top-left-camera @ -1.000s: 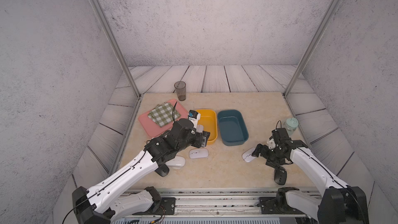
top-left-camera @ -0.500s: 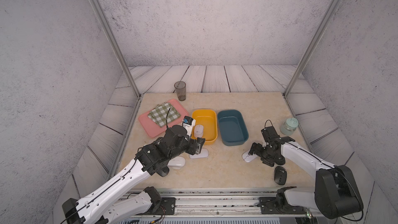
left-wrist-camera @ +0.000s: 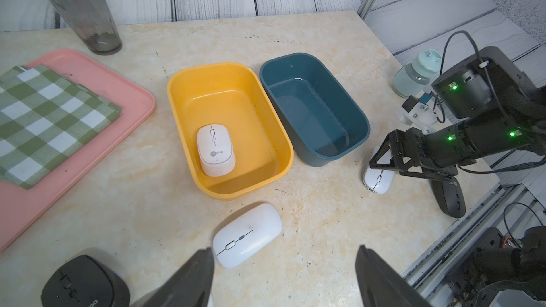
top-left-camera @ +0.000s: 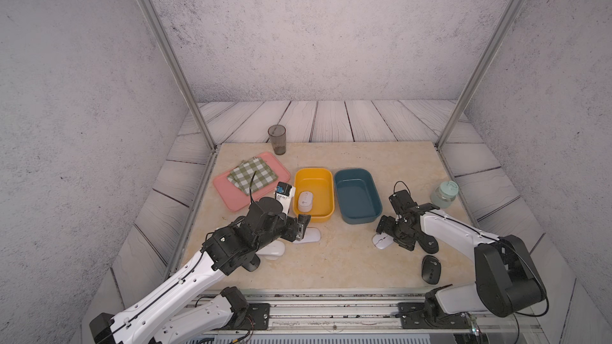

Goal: Place the mice by color into the storage box
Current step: Pick up the mouse from the center of the board.

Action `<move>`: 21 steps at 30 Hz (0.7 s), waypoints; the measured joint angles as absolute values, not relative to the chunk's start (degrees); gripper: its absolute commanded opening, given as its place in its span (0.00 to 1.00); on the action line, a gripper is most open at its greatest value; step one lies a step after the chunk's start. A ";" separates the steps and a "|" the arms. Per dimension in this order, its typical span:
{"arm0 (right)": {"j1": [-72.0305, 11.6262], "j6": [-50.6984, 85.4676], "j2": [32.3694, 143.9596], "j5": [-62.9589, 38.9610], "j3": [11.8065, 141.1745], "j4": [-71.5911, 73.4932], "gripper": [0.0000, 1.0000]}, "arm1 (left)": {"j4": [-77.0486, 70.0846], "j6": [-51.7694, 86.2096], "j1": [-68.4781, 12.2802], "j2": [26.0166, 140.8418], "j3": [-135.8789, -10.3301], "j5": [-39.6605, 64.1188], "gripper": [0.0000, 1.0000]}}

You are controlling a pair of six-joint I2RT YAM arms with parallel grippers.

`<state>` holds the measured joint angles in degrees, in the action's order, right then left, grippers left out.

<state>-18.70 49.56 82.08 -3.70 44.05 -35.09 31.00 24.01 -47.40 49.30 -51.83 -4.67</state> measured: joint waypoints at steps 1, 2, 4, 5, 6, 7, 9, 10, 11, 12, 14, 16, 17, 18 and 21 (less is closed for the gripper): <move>-18.81 49.58 82.67 -3.49 44.21 -34.98 0.91 | 31.00 24.01 -47.40 49.15 -51.62 -4.75 0.81; -19.00 49.60 83.35 -3.18 44.38 -34.92 0.90 | 31.07 24.01 -47.37 48.99 -51.40 -4.80 0.81; -19.07 49.58 84.33 -2.98 44.49 -34.54 0.88 | 31.11 24.01 -47.40 48.75 -51.05 -4.93 0.81; -19.09 49.54 84.51 -2.85 44.49 -34.28 0.85 | 31.11 23.99 -47.40 48.60 -50.83 -5.02 0.81; -19.11 49.43 84.53 -2.81 44.42 -34.20 0.81 | 31.16 23.99 -47.37 48.36 -50.59 -5.15 0.81; -19.14 49.43 84.53 -2.72 44.23 -34.09 0.79 | 31.29 23.99 -47.40 48.10 -50.41 -5.21 0.81; -19.11 49.28 84.53 -2.39 43.46 -33.98 0.72 | 31.62 23.99 -47.40 47.57 -50.02 -5.56 0.81; -19.14 49.10 84.51 -2.11 43.27 -34.20 0.70 | 31.75 23.99 -47.40 47.35 -49.87 -5.72 0.81; -19.14 48.84 84.36 -1.87 43.11 -34.28 0.68 | 32.10 23.97 -47.37 47.18 -49.80 -5.85 0.81; -19.14 48.56 84.14 -1.65 42.94 -34.35 0.67 | 32.42 23.94 -47.40 47.05 -49.76 -6.02 0.81; -19.14 47.66 83.35 -1.30 42.41 -34.72 0.64 | 33.15 23.77 -47.37 46.83 -49.76 -6.31 0.81; -19.14 46.44 82.32 -0.84 41.91 -35.86 0.58 | 33.61 23.59 -47.37 46.52 -49.76 -6.61 0.82; -19.14 45.67 81.62 -0.64 41.67 -36.64 0.55 | 33.82 23.51 -47.37 46.33 -49.76 -6.81 0.82; -19.14 44.73 80.90 -0.47 41.56 -37.50 0.53 | 34.06 23.38 -47.37 46.11 -49.76 -6.96 0.82; -19.57 42.30 78.04 -0.01 41.45 -39.42 0.50 | 34.76 23.14 -47.37 45.60 -49.76 -7.51 0.82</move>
<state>-19.57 42.30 78.04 -0.01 41.45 -39.42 34.76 23.14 -47.37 45.60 -49.76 -7.51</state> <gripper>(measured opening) 0.611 0.816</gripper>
